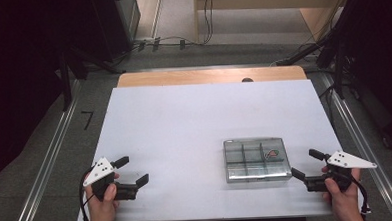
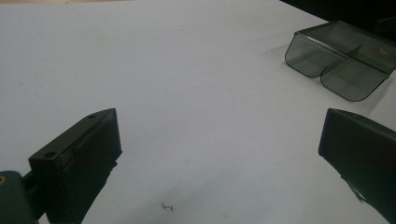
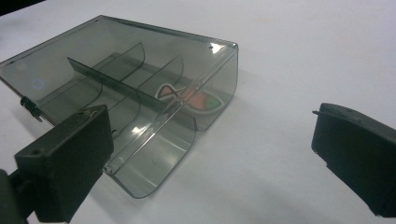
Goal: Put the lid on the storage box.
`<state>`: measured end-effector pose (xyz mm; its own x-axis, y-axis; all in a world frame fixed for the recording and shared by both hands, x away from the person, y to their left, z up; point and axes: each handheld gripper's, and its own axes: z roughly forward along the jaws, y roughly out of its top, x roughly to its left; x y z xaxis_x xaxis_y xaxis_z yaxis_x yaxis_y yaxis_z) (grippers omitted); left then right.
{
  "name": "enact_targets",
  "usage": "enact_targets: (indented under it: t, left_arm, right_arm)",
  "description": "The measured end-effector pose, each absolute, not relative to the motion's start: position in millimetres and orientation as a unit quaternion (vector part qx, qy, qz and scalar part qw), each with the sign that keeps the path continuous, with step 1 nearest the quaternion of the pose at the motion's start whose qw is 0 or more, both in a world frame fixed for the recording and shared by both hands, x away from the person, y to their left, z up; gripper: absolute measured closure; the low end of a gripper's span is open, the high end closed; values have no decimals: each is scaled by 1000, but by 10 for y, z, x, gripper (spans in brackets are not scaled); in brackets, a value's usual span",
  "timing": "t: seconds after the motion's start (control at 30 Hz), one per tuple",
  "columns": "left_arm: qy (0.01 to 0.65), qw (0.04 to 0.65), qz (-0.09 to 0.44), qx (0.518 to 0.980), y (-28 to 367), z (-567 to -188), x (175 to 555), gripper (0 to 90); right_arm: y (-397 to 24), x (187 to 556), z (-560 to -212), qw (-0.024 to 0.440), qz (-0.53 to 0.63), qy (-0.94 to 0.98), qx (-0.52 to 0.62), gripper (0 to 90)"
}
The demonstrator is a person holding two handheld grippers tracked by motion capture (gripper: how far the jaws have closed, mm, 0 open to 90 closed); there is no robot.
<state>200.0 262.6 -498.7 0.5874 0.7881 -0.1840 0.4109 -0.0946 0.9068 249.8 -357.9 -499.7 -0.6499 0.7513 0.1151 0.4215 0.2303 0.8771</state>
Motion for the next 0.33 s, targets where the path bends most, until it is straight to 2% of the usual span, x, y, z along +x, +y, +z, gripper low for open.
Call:
enact_targets:
  t: [0.33]
  left_arm:
    - [417, 527, 178, 719, 2608, -4994, 2006, 0]
  right_arm:
    - [-3564, 2500, -5006, 169, 486, 770, 378, 0]
